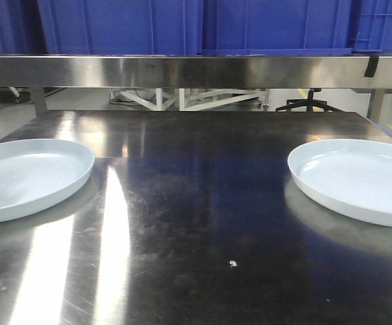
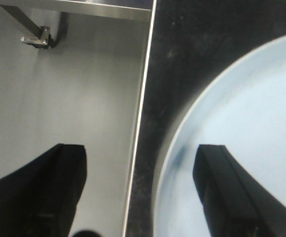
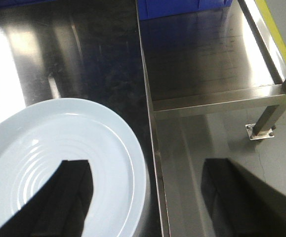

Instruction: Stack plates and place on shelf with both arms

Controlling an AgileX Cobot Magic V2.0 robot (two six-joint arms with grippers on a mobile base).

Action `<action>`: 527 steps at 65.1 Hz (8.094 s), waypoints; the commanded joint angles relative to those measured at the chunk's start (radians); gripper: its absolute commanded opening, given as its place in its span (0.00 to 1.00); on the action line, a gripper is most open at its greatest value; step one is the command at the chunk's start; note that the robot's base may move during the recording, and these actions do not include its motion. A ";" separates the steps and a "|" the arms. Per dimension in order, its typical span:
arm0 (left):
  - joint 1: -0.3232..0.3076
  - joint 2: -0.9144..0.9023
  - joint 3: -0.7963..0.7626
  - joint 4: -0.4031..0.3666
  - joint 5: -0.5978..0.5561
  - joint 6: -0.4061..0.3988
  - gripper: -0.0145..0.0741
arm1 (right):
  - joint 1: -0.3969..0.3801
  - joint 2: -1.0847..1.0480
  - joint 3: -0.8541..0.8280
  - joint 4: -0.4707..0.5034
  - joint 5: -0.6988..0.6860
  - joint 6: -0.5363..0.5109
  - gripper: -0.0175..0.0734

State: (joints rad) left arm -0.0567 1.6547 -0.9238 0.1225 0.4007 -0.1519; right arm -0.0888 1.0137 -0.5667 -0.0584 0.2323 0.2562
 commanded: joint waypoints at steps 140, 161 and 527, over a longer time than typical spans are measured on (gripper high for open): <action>-0.477 0.061 -0.246 -0.154 -0.103 0.007 0.71 | 0.000 -0.008 -0.032 -0.013 -0.058 -0.001 0.82; -0.465 -0.011 -0.330 -0.152 0.005 0.007 0.28 | 0.000 -0.008 -0.032 -0.013 -0.058 -0.001 0.82; -0.051 -0.939 0.519 -0.056 -0.289 0.002 0.26 | 0.518 0.554 -0.625 -0.016 0.095 -0.001 0.25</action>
State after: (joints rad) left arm -0.1092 0.7185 -0.3774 0.0674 0.1966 -0.1449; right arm 0.3898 1.5665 -1.1283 -0.0685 0.3838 0.2582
